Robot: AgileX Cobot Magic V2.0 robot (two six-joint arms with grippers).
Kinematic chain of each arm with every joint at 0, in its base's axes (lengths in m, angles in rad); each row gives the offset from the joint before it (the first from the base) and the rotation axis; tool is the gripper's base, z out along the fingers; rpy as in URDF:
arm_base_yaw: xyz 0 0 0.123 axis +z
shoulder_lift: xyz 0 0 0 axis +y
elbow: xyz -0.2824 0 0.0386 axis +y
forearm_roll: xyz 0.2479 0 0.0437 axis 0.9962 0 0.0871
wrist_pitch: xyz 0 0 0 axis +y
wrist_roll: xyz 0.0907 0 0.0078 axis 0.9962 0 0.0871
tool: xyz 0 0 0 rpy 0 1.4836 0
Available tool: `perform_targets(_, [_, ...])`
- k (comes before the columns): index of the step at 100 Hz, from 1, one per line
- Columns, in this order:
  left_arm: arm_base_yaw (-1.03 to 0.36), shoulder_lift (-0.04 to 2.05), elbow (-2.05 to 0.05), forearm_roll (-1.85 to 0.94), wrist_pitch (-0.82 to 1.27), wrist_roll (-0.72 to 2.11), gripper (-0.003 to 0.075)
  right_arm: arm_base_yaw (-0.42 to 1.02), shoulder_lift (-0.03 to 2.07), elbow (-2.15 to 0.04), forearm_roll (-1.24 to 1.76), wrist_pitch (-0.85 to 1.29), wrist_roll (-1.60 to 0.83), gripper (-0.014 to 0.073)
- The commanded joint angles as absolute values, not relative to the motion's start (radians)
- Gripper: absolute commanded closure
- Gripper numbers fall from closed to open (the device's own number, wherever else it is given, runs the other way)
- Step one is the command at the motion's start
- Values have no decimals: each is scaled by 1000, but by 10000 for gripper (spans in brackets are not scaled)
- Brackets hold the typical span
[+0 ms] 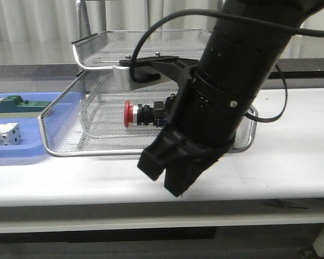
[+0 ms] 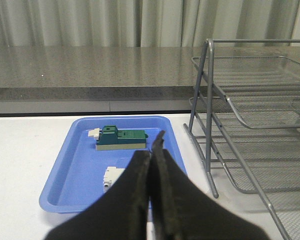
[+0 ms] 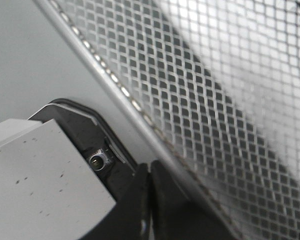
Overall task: Place button on rack with both arms
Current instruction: 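Push the middle tray back into the rack with the right gripper, then withdraw the right gripper up and away from the rack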
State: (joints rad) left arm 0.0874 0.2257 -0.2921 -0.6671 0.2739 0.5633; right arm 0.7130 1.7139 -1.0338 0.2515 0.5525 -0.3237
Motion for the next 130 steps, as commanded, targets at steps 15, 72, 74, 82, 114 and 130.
perform_targets(15, [91, 235, -319, -688, 207, 559, 741, 630, 1754, -1179, 172, 448, -334, 655])
perform_targets(72, [91, 235, -319, -688, 207, 559, 741, 474, 1905, -1427, 124, 450, -334, 655])
perform_targets(74, [91, 235, -319, -688, 207, 559, 741, 474, 1904, -1428, 124, 454, -334, 655])
perform_targets(82, [91, 235, -319, -688, 207, 559, 741, 475, 1901, -1429, 125, 486, -333, 655])
perform_targets(114, [91, 235, -319, -688, 207, 559, 741, 483, 1782, -1429, 179, 611, -300, 655])
perform_targets(130, [91, 235, -319, -688, 207, 559, 741, 462, 1686, -1423, 153, 660, -267, 655])
